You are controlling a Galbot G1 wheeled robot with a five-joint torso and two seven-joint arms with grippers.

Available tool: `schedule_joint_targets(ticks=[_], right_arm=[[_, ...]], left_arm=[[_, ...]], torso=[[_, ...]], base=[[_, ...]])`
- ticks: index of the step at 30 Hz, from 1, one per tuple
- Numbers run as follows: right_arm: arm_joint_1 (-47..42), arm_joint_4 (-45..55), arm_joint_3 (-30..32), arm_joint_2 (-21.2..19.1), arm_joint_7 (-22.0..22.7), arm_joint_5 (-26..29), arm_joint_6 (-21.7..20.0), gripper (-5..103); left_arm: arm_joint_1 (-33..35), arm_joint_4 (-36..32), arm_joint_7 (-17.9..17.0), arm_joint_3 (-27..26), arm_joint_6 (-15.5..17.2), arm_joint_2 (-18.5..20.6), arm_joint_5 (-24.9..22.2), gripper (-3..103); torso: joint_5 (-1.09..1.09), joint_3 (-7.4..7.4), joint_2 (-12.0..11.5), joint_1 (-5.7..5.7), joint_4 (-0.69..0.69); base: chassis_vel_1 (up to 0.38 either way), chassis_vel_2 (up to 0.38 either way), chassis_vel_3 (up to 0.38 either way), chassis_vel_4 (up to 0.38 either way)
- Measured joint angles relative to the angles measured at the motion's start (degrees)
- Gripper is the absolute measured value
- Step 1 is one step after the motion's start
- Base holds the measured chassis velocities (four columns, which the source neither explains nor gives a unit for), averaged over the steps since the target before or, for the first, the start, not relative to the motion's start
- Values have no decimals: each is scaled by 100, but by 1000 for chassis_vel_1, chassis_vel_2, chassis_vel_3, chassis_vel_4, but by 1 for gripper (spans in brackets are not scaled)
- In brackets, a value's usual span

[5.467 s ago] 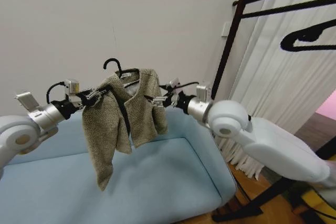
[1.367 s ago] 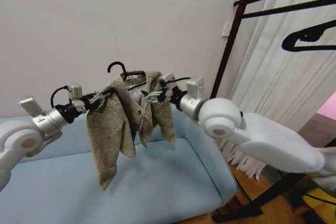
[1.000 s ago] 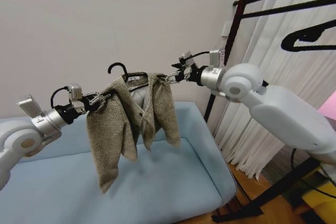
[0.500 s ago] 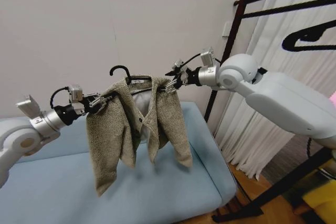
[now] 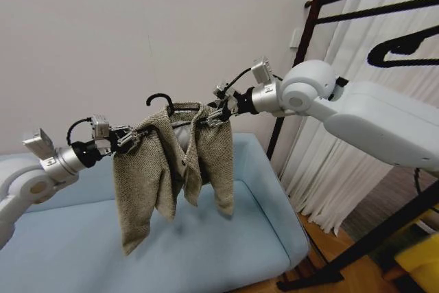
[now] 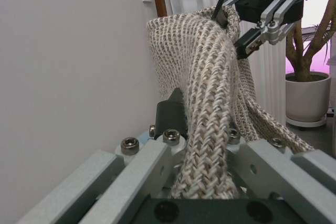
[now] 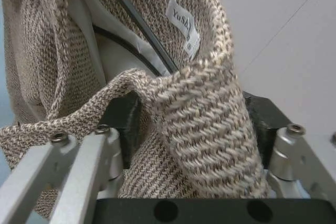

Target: Pick up the clothes from the sofa and hang them on the clothes hanger.

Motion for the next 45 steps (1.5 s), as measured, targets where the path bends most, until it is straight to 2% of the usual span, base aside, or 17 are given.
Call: schedule_joint_targets(ticks=[3, 7, 10, 12, 14, 17, 19, 22, 28, 31, 32, 33, 34, 37, 41, 43, 45], right_arm=[[129, -21, -74, 56, 21, 117, -38, 45], [230, -19, -167, 114, 75, 234, -75, 27], [230, 15, -190, 114, 146, 294, -78, 21], [211, 96, -196, 91, 226, 431, -78, 10], [204, 134, -196, 76, 259, 489, -79, 7], [184, 260, -161, 19, 339, 631, -79, 6], [147, 353, -107, -31, 387, 678, -80, 6], [105, 425, -48, -68, 422, 710, -80, 6], [-23, 658, 135, -183, 593, 866, -79, 6], [-81, 690, 216, -222, 708, 953, -78, 6], [-109, 699, 258, -240, 778, 1009, -78, 6], [-138, 711, 304, -261, 865, 1076, -78, 6], [-198, 730, 396, -299, 1047, 1197, -84, 6], [-318, 751, 546, -367, 1267, 1334, -92, 6], [-558, 829, 825, -559, 1673, 1625, -100, 6], [-599, 841, 879, -583, 1756, 1684, -106, 6], [-805, 870, 1244, -659, 2198, 2056, -229, 6]], left_arm=[[14, 18, 70, 0, -25, -36, 47, 5], [10, 40, 180, 0, -51, -82, 71, 5], [3, 69, 271, 0, -68, -95, 78, 5], [-2, 116, 310, 0, -110, -110, 85, 5], [-2, 134, 304, 10, -170, -112, 75, 5], [2, 107, -48, 32, -249, -90, -133, 2], [-22, 89, -250, 27, -257, -73, -274, 11], [-39, 89, -325, 23, -257, -65, -311, 17], [-52, 53, -520, 30, -244, -84, -341, 43], [-59, 30, -613, 31, -205, -99, -359, 48], [-61, 25, -658, 29, -189, -103, -371, 54], [-63, 25, -693, 25, -177, -105, -376, 54], [-64, 25, -749, 7, -157, -111, -387, 65], [-65, 27, -789, -31, -126, -125, -401, 70], [-67, 28, -835, -70, -101, -139, -428, 92], [-70, 28, -844, -72, -97, -141, -429, 92], [-75, 7, -912, -73, -80, -158, -436, 99]], torso=[[0, 0, 0, 0, 0], [0, 0, 0, 0, 0], [0, 0, 0, 0, 0], [0, 0, 0, 0, -1], [0, 0, 0, 0, 0], [0, 0, 0, 0, 0], [1, 0, 0, 0, -1], [1, 0, 0, 0, -1], [0, 0, 0, 0, 0], [0, 0, 0, 0, 0], [0, 0, 0, 0, 0], [1, 0, 0, 0, -1], [0, 0, 0, 0, -1], [1, 0, 0, 0, 0], [1, 0, 0, 0, -1], [1, 0, 0, 0, -1], [1, 0, 0, 0, 0]], base=[[0, 0, 0, 0], [0, 0, 0, 0], [0, 0, 0, 0], [0, 0, 0, 0], [0, 0, 0, 0], [0, 0, 0, 0], [0, 0, 0, 0], [0, 0, 0, 0], [0, 0, 0, 0], [0, 0, 0, 0], [0, 0, 0, 0], [0, 0, 0, 0], [0, 0, 0, 0], [0, 0, 0, 0], [0, 0, 0, 0], [0, 0, 0, 0], [0, 0, 0, 0]])
